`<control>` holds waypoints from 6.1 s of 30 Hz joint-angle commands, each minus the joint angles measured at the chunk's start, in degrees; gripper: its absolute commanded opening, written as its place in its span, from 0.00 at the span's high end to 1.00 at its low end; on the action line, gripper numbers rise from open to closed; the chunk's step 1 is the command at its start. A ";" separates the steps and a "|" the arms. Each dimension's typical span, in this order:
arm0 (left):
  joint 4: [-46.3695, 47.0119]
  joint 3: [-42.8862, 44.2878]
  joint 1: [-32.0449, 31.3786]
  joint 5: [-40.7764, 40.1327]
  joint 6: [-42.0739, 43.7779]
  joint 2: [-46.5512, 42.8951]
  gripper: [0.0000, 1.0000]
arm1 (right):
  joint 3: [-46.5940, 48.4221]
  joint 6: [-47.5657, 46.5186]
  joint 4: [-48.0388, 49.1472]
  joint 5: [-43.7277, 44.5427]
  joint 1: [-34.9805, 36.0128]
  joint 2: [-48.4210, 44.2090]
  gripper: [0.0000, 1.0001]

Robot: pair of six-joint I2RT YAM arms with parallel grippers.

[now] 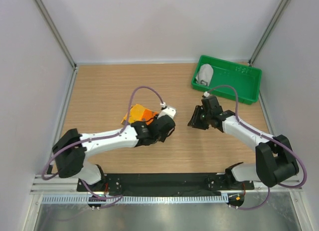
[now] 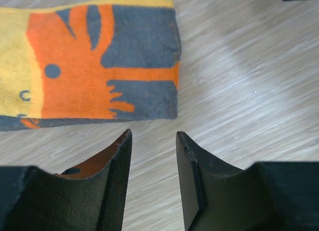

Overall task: Roll the towels
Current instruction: Roll the towel

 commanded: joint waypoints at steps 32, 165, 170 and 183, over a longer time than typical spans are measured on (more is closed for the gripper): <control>3.15 7.44 -3.99 -6.79 7.25 19.92 0.49 | -5.36 0.34 4.72 -0.20 -1.10 -0.31 0.62; 4.30 -17.34 20.62 24.95 -36.78 -3.19 1.00 | 6.50 6.05 36.89 -27.28 11.73 30.97 0.79; 2.36 -18.04 20.71 24.42 -36.25 -5.56 1.00 | 6.59 5.43 36.19 -25.87 11.73 33.70 0.81; -1.41 -25.34 20.62 22.14 -35.11 -11.97 0.84 | 10.63 1.39 28.90 -24.11 11.73 34.41 0.83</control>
